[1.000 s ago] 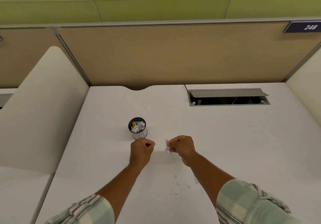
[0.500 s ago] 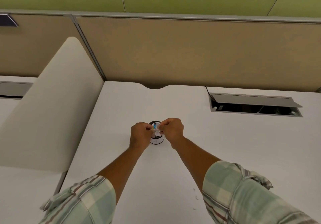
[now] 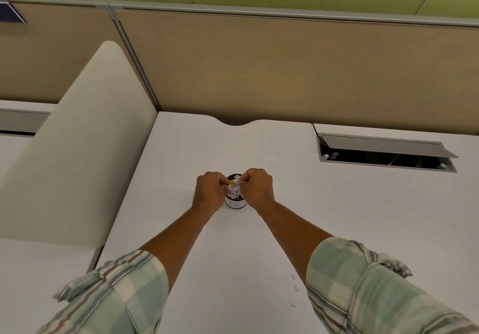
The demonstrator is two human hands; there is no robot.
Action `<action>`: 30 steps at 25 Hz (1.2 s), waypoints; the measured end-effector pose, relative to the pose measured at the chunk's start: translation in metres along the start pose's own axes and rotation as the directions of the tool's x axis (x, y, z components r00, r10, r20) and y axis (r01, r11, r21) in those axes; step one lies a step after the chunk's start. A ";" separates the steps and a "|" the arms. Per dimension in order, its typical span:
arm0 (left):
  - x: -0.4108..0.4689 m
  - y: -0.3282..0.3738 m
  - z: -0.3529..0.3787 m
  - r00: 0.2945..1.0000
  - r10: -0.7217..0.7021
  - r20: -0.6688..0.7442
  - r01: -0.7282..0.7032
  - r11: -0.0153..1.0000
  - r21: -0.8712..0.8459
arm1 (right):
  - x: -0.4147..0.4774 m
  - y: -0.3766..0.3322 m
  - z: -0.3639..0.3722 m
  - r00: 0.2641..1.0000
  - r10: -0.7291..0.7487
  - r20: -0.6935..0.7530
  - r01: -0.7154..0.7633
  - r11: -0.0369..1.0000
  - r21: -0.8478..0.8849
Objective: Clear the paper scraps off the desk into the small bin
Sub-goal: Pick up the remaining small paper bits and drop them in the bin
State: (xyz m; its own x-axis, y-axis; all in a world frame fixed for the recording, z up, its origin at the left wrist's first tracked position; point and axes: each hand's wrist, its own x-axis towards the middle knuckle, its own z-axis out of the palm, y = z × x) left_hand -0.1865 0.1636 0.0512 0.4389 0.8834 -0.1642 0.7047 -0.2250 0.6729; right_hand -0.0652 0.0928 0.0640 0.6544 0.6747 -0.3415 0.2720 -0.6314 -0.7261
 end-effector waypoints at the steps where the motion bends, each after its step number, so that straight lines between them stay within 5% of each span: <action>1: -0.002 0.000 0.000 1.000 0.005 -0.005 -0.005 1.000 -0.007 | -0.001 0.001 -0.002 1.000 -0.008 -0.013 0.008 1.000 0.011; 8: -0.029 0.006 0.008 0.985 0.097 -0.146 -0.111 0.989 -0.093 | -0.012 0.036 -0.040 0.999 0.027 -0.043 -0.014 0.962 0.273; 12: -0.062 0.010 0.032 0.976 0.184 -0.118 -0.196 0.976 -0.096 | -0.027 0.091 -0.079 0.992 0.084 -0.089 -0.057 0.963 0.264; 19: -0.132 0.003 0.100 0.962 0.106 0.253 -0.115 0.993 0.021 | -0.076 0.218 -0.152 0.976 0.177 -0.124 -0.192 0.975 -0.117; 24: -0.177 0.000 0.132 0.857 0.002 0.515 -0.082 0.988 0.133 | -0.108 0.286 -0.177 0.959 0.236 -0.154 -0.274 0.912 -0.305; 30: -0.201 0.009 0.150 0.763 0.073 0.643 -0.266 0.941 0.209 | -0.139 0.313 -0.172 0.932 0.287 -0.220 -0.358 0.817 -0.451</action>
State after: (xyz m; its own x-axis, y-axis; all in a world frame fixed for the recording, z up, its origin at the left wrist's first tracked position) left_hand -0.1842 -0.0777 -0.0178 0.7444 0.3932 -0.5396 0.6628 -0.5327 0.5262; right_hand 0.0504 -0.2643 -0.0125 0.8435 0.3634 -0.3955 0.3061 -0.9303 -0.2021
